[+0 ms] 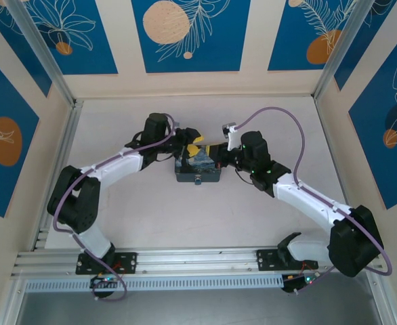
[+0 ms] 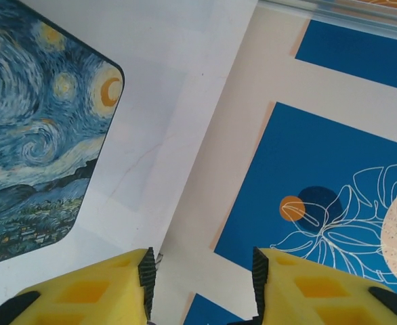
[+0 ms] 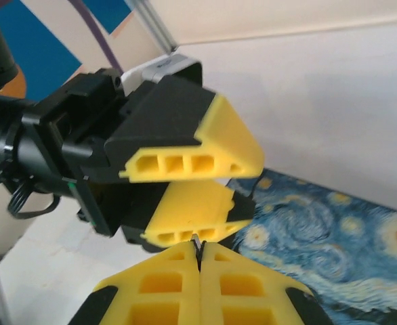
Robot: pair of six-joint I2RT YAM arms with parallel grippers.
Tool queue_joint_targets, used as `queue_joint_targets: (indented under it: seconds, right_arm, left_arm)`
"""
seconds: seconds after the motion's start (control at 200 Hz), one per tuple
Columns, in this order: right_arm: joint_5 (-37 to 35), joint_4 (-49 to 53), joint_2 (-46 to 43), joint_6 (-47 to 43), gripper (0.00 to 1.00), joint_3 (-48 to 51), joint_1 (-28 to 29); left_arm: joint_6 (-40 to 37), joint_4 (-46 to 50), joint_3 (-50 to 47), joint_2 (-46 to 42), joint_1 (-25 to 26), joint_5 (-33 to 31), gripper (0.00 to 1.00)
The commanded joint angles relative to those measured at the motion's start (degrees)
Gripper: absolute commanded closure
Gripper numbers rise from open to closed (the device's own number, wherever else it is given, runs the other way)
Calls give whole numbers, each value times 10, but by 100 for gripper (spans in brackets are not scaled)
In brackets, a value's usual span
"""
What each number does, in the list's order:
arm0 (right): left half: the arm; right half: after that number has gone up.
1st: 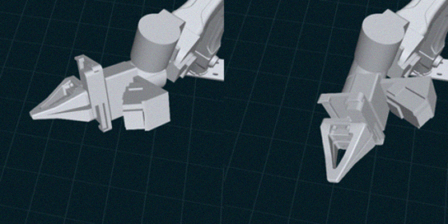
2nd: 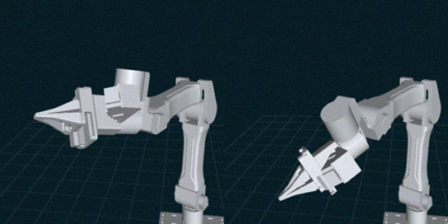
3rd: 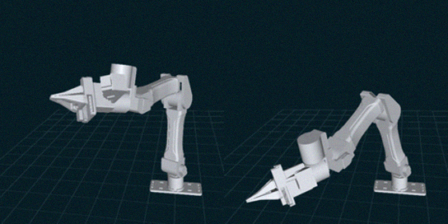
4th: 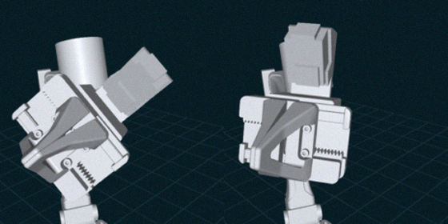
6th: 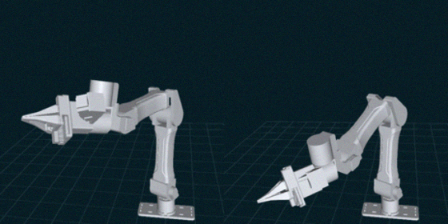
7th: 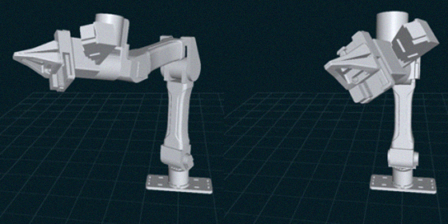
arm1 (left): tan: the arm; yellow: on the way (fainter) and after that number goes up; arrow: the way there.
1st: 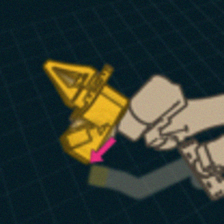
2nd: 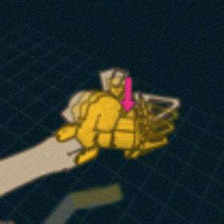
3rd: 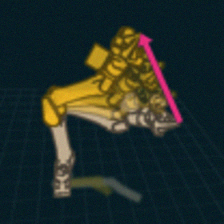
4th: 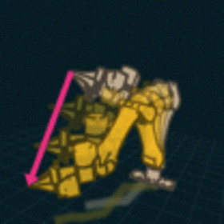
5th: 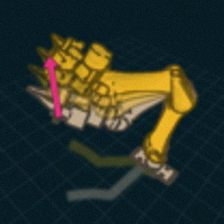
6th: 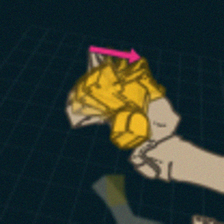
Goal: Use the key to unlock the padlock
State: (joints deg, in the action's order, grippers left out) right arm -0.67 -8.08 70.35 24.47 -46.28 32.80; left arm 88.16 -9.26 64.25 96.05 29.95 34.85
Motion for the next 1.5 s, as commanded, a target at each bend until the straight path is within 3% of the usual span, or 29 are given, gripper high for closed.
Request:
queue_joint_targets:
  seconds: [0.0,1.11,1.495]
  right_arm:
    - [-83,7,-8,-51,100,-10,9]
    - [-151,-42,25,-114,100,-4,42]
    - [-152,-42,33,-119,100,-1,45]
  left_arm:
    - [23,0,1,-18,10,-3,59]
    - [80,-42,17,-17,49,-32,71]
    - [84,-44,18,-14,52,-35,83]
